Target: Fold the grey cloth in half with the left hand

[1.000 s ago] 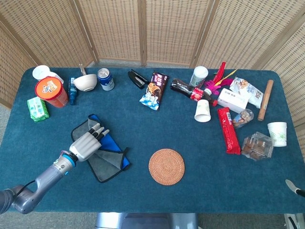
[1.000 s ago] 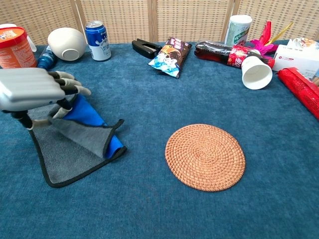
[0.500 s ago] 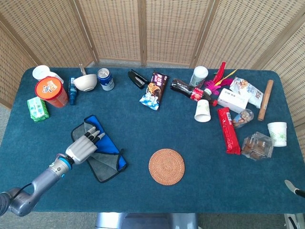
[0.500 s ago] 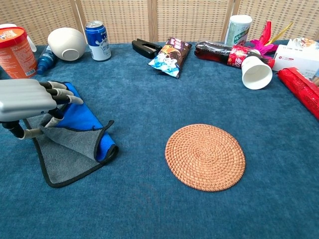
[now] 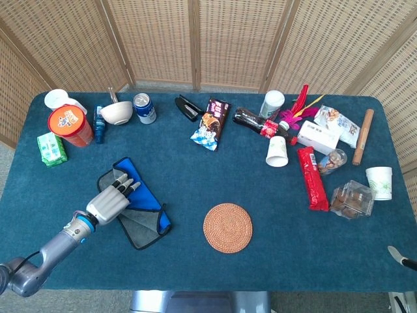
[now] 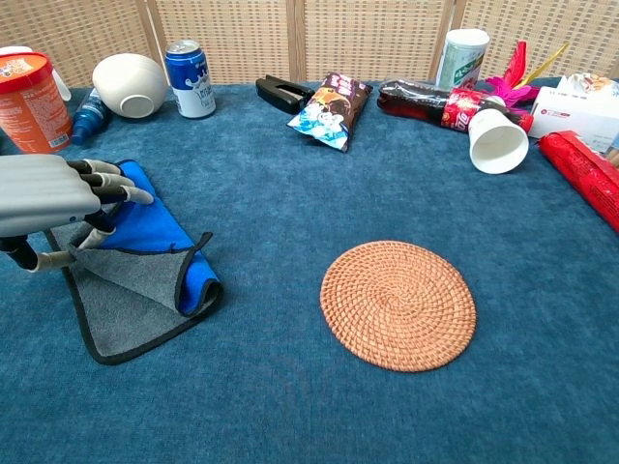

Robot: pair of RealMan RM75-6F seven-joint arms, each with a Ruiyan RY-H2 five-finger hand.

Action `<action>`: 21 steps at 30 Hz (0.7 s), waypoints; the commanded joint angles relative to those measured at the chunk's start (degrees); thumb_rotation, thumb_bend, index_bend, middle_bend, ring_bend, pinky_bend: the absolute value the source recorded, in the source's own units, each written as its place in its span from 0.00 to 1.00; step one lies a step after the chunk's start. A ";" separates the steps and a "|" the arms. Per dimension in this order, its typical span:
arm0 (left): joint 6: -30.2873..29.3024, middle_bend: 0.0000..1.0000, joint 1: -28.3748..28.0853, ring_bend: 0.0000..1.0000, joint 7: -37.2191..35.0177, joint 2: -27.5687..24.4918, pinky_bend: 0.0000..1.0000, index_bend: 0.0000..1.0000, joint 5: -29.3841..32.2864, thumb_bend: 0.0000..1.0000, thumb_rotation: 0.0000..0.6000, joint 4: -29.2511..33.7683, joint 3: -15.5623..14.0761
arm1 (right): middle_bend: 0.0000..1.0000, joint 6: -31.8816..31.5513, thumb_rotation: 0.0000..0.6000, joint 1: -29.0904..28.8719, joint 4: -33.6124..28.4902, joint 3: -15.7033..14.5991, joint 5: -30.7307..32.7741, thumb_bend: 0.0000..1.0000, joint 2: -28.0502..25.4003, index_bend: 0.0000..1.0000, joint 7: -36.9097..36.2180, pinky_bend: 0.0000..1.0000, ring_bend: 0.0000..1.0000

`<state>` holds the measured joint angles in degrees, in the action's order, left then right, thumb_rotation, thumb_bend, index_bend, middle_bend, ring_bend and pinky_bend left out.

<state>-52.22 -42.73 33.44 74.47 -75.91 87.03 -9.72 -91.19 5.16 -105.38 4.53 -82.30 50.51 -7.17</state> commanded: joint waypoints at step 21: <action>-0.13 0.00 2.78 0.00 -5.06 -4.34 0.07 0.48 -5.95 0.50 1.00 1.30 -0.03 | 0.00 -0.24 1.00 0.04 -0.12 -0.21 -0.55 0.00 -0.05 0.00 -0.05 0.00 0.00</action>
<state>-52.26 -40.08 28.46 70.26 -81.74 88.26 -9.67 -91.44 5.19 -105.50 4.32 -82.85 50.46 -7.23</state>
